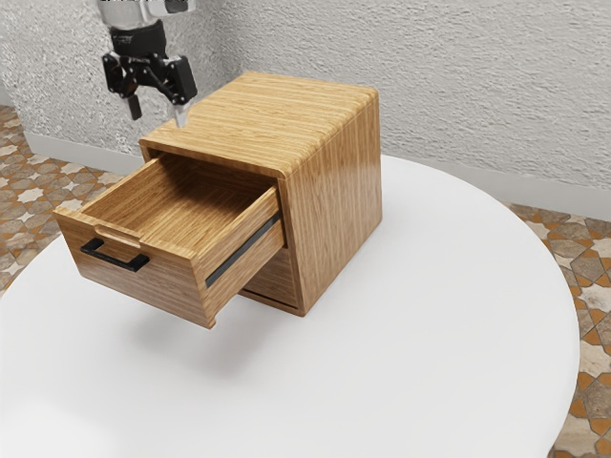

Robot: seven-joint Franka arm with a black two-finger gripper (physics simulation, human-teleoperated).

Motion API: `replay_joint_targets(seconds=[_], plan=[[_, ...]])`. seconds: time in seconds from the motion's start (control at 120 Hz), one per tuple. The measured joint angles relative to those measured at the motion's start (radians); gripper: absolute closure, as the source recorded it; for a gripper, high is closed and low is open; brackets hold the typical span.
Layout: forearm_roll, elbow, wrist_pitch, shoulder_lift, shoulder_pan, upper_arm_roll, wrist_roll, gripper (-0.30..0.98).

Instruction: Push the drawer handle with one arm to close the drawer

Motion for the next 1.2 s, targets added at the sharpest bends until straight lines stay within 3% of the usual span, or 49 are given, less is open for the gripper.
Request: replay_joint_targets(seconds=[0.067,0.175,0.3,0.425,0.617,0.667,0.792,0.908,1.017,1.2], plan=[[-0.022,0.0,-0.015,-0.005,-0.141,0.17,0.002,0.0],[-0.041,0.0,-0.03,-0.006,-0.185,0.23,0.005,0.0],[-0.056,0.023,-0.044,-0.016,-0.186,0.237,0.009,0.0],[-0.038,0.168,-0.082,-0.168,-0.178,0.185,0.002,0.0],[-0.034,0.137,-0.127,-0.176,-0.2,0.122,-0.042,0.0],[-0.014,0.019,-0.135,-0.256,-0.156,0.058,-0.065,0.0],[-0.007,-0.688,-0.016,-0.779,-0.147,-0.083,-0.119,0.0],[-0.028,-0.989,0.074,-1.039,-0.155,-0.097,-0.158,0.0],[-0.05,-1.139,0.151,-1.113,-0.157,-0.084,-0.177,0.07],[-0.058,-1.21,0.255,-1.079,-0.149,-0.048,-0.169,0.46]])
